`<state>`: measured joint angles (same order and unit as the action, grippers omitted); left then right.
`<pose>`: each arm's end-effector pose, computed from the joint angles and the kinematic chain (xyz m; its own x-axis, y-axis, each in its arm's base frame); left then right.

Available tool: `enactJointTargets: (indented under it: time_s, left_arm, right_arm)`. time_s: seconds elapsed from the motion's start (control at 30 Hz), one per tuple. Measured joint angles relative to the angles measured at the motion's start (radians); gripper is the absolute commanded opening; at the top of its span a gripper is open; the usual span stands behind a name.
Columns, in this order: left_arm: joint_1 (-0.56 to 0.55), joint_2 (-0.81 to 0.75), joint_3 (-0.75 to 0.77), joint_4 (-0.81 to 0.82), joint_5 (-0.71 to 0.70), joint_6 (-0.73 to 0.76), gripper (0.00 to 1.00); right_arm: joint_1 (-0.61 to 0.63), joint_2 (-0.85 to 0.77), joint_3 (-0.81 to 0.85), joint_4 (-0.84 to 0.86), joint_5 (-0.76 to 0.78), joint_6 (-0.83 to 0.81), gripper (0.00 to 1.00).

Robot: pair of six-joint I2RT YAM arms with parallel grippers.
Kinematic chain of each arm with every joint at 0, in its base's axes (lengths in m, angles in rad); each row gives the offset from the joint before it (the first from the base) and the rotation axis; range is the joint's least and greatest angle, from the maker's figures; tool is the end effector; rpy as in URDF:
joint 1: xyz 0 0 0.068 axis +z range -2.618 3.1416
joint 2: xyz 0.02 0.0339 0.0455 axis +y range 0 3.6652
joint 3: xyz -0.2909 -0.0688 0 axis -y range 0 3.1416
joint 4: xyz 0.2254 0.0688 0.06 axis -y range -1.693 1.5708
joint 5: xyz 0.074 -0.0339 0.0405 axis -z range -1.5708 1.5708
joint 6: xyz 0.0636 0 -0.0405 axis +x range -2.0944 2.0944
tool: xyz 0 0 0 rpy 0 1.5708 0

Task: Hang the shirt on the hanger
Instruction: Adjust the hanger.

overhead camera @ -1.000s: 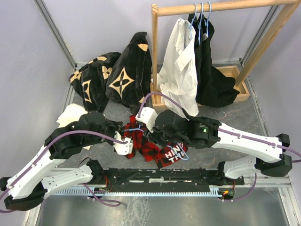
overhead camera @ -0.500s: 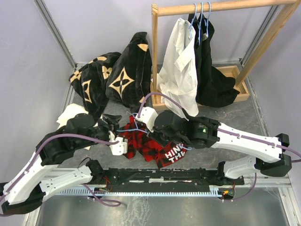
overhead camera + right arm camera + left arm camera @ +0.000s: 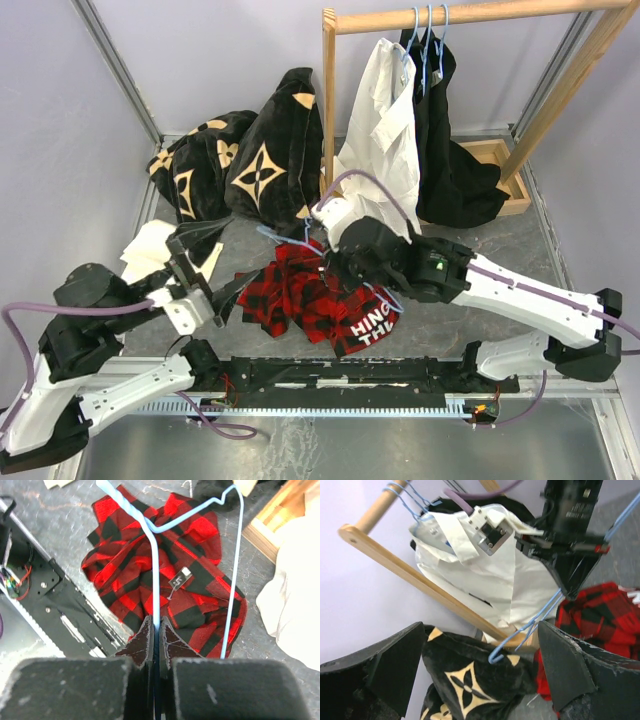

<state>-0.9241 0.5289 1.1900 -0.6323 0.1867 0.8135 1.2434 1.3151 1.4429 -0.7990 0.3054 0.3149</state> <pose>0.0185 -0.0441 0.4500 0.6630 0.3069 -0.6828 0.6029 0.3217 0.7301 0.1042 0.2474 0.3994 -0.4464 -0.3959 -0.8025 -0.7247 0.6860 0.0647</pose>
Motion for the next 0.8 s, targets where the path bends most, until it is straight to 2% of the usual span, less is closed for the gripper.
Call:
enactJointTargets:
  time_s: [0.2, 0.37, 0.6, 0.8]
  left_arm:
    - [0.0, -0.035, -0.041, 0.121, -0.039, -0.217, 0.99]
    - [0.0, -0.029, -0.122, 0.154, -0.143, -0.445, 0.99]
    - [0.0, 0.067, -0.132, 0.089, -0.398, -0.756, 0.99]
    - [0.002, 0.268, -0.106, -0.031, -0.502, -0.879, 0.99]
  right_arm:
    - [-0.154, -0.096, -0.092, 0.085, -0.089, 0.094, 0.0]
    - [-0.186, -0.169, -0.111, 0.134, -0.138, 0.119, 0.0]
    - [-0.186, -0.245, -0.146, 0.157, -0.134, 0.127, 0.0]
    - [-0.186, -0.296, -0.161, 0.157, -0.116, 0.131, 0.0]
